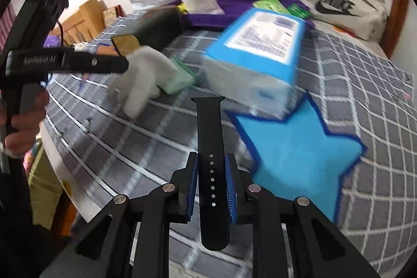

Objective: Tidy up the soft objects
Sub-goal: 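Grasp the white glove with the left tool while the right tool grasps the black watch strap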

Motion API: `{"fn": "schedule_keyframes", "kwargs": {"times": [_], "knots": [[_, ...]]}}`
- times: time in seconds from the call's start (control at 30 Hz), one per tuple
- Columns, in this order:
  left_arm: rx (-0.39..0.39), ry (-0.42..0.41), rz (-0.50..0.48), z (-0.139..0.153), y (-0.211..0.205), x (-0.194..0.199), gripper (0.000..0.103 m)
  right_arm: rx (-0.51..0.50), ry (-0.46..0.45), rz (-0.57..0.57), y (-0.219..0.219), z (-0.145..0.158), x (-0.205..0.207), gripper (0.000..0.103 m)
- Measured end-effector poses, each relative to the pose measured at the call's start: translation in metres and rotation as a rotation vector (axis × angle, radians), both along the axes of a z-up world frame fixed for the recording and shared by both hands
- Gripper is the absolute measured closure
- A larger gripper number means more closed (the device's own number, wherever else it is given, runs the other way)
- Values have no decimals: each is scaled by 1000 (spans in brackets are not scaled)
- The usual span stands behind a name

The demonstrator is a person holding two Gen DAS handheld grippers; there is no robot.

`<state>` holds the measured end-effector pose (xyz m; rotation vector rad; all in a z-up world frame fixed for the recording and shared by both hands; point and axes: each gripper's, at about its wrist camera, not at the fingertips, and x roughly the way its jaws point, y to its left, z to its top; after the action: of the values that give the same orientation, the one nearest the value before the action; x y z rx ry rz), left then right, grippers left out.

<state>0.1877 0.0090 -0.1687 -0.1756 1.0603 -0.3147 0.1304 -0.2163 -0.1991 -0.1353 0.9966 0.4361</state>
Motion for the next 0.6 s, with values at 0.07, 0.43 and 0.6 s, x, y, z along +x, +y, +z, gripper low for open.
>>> {"fn": "schedule_keyframes", "kwargs": {"times": [0.07,0.43,0.6], "knots": [[54,6,-11,-9,-14,9,30,-2,15,-30,-10,-5,1,83],[221,-34,15,-33,-36,22,42,9,-31,-21,-4,-15,9,65],[140,-5,59,-30,-12,12,76,-35,-77,-37,0,-16,8,77]]}}
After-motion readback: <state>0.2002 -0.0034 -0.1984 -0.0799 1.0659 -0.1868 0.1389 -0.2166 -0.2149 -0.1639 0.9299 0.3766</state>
